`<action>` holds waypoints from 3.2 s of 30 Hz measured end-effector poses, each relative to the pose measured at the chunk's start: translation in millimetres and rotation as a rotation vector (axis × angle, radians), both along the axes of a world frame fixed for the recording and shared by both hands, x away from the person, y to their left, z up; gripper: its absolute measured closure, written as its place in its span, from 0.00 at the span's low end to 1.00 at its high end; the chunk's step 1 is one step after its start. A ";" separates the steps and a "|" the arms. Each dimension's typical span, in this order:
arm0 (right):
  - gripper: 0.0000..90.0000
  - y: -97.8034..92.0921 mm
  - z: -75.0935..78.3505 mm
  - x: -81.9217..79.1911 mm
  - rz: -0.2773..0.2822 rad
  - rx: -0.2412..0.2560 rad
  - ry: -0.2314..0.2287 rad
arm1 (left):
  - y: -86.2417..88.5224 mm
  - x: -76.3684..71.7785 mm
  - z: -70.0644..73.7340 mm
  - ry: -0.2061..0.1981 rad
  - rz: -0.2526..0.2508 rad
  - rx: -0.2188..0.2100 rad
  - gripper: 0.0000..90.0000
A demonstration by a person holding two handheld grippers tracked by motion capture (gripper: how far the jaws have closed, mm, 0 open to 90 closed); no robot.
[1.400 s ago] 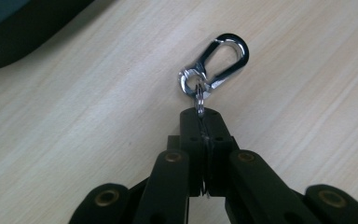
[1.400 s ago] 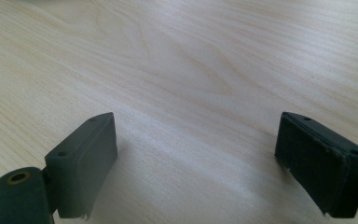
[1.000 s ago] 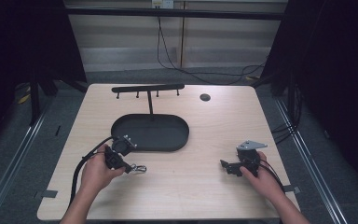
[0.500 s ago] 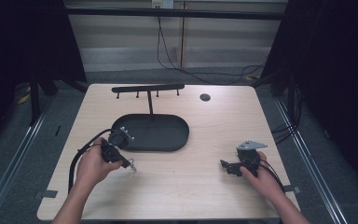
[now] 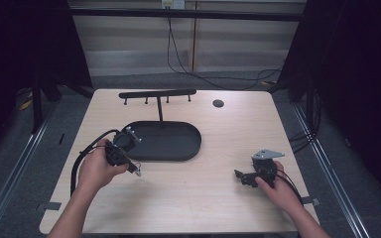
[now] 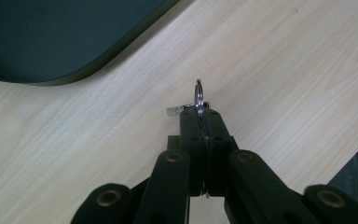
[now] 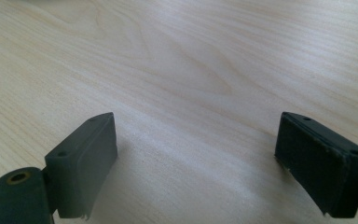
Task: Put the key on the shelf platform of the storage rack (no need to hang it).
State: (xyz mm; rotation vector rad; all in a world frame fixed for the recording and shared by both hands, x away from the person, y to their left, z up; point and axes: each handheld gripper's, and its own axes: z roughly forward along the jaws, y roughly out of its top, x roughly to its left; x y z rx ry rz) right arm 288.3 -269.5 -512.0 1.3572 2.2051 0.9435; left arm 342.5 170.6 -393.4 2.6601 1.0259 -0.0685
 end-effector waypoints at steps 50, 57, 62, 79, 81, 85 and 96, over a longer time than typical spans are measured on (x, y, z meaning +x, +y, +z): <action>0.14 0.0 0.0 0.0 0.000 0.000 0.000 | -15.7 38.1 39.6 -0.017 0.083 -0.081 0.99; 0.14 0.0 0.0 0.0 0.000 0.000 0.001 | -16.9 42.9 40.8 -0.022 0.101 -0.096 0.99; 0.14 0.0 -0.1 0.1 0.001 0.000 -0.001 | -17.9 46.8 42.4 -0.022 0.107 -0.092 0.99; 0.14 0.1 0.0 0.0 -0.001 0.001 0.000 | -23.8 58.5 44.5 -0.031 0.139 -0.097 0.99; 0.14 0.0 -0.1 0.2 0.001 0.000 -0.003 | -24.9 59.9 43.4 -0.027 0.135 -0.098 0.99; 0.14 0.0 -0.1 0.1 0.000 0.000 -0.002 | -27.1 63.0 41.0 -0.027 0.141 -0.105 0.99; 0.14 0.1 0.0 0.0 0.000 0.001 0.000 | -31.1 69.2 37.4 -0.040 0.156 -0.109 0.99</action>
